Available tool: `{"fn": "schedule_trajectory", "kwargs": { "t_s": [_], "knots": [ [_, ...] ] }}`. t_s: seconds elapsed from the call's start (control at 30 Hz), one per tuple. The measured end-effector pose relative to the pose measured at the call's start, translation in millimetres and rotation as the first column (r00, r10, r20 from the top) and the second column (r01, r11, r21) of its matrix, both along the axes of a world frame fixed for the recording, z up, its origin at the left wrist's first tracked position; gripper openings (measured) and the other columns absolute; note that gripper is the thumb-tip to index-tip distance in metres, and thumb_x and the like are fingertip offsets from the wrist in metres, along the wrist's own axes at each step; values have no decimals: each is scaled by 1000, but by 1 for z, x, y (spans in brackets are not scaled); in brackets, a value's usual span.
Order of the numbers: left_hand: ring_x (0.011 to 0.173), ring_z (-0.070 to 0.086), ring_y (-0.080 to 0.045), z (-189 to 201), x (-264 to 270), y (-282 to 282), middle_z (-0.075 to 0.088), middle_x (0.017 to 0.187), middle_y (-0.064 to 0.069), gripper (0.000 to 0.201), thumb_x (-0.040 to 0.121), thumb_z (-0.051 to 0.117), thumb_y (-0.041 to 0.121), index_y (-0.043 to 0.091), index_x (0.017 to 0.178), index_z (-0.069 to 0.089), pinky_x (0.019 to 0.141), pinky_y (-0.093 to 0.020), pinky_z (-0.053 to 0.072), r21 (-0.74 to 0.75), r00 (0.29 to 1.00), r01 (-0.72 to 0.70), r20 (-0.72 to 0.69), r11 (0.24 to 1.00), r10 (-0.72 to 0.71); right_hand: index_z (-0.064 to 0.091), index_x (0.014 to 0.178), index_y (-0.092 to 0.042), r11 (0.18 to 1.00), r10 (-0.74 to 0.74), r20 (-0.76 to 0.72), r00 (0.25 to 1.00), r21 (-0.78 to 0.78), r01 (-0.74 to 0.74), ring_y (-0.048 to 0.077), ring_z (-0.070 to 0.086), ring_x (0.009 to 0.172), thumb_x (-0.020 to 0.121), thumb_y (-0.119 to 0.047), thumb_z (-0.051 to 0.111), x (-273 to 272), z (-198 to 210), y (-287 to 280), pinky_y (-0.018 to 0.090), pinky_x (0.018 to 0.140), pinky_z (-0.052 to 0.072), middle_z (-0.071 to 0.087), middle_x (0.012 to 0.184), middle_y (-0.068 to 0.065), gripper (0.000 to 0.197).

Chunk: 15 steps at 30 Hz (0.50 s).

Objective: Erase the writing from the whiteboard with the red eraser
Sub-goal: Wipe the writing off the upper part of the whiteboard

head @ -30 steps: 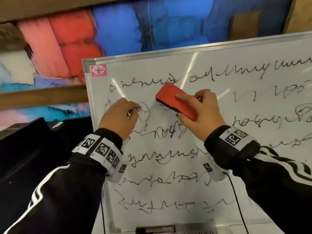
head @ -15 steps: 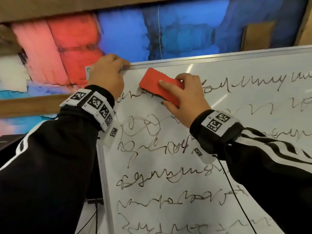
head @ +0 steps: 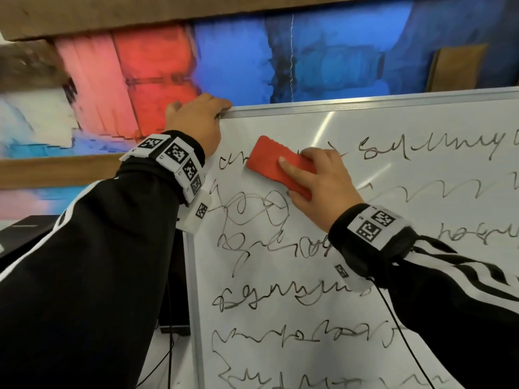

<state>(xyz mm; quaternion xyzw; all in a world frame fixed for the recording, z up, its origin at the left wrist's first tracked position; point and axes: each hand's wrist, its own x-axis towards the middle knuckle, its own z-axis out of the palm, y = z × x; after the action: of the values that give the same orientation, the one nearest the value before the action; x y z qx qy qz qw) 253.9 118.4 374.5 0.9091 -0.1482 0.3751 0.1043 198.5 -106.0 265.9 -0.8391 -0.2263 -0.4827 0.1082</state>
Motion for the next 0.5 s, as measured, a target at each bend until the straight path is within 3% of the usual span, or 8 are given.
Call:
{"fn": "schedule_trajectory", "kwargs": {
  "t_s": [0.17, 0.37, 0.5],
  "knots": [
    [115, 47, -21, -1, -3, 0, 52, 125, 1, 51, 85, 38, 1, 29, 125, 51, 103, -43, 17, 20, 1000, -22, -20, 1000, 22, 63, 122, -16, 995, -39, 16, 999, 90, 37, 43, 48, 100, 70, -14, 76, 2, 10, -8, 50, 86, 45, 55, 114, 22, 54],
    [118, 47, -21, -1, -3, 1, 52, 125, 1, 56, 82, 38, -2, 28, 128, 49, 106, -45, 16, 19, 999, -18, -33, 1000, 19, 66, 115, -11, 996, 44, 54, 998, -84, -39, 43, 54, 89, 63, -12, 79, 2, 7, 30, 49, 77, 48, 59, 106, 22, 54],
    [117, 47, -22, -3, -5, 0, 50, 126, 0, 57, 82, 37, -3, 28, 129, 48, 105, -45, 15, 18, 999, -22, -41, 1000, 23, 66, 116, -12, 999, -22, 95, 995, -37, 25, 44, 53, 88, 63, -13, 79, 8, 17, 22, 49, 76, 49, 59, 106, 23, 54]
  ]
}}
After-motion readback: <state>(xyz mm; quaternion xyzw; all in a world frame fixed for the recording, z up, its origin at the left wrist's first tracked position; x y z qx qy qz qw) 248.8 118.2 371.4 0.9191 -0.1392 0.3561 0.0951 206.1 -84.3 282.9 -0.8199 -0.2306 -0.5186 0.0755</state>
